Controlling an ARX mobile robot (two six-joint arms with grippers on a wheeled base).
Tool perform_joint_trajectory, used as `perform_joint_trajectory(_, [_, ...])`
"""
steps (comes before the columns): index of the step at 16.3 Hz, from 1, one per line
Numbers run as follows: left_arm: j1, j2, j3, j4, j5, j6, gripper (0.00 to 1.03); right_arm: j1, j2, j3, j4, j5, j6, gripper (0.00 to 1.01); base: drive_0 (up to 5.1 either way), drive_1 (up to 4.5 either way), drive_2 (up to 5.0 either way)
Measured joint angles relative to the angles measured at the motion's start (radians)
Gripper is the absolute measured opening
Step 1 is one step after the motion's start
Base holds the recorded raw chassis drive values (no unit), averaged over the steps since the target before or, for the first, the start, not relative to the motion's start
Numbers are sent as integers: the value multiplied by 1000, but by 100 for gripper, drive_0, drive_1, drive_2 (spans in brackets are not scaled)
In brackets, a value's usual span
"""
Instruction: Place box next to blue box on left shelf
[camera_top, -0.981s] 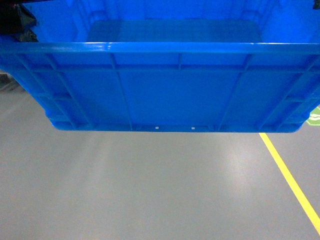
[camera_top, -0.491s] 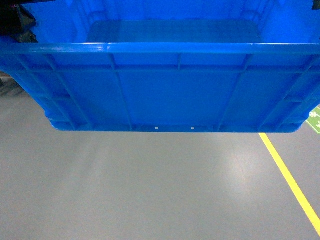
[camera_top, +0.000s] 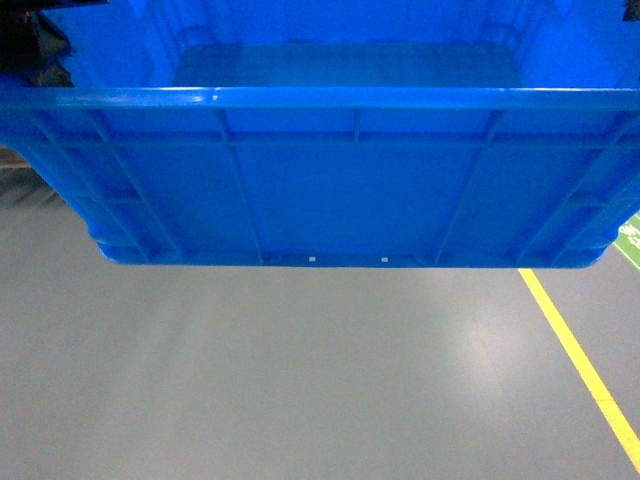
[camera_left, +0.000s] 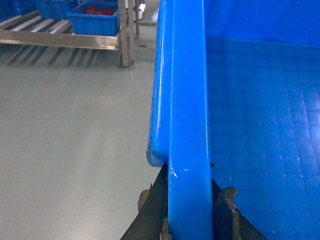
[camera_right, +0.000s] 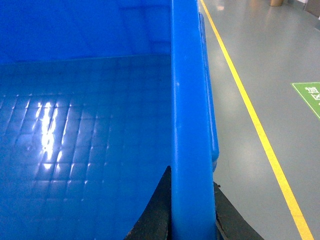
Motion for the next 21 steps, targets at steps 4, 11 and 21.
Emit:
perform_joint_trajectory(4, [0, 0, 0, 0, 0, 0, 8, 0, 0, 0, 2, 0, 1, 7, -2, 411, -415])
perform_joint_trajectory(11, [0, 0, 0, 1, 0, -1, 8, 0, 0, 0, 2, 0, 1, 7, -6, 410, -422])
perform_joint_trajectory(21, [0, 0, 0, 2, 2, -1, 8, 0, 0, 0, 3, 0, 1, 7, 8, 425, -409])
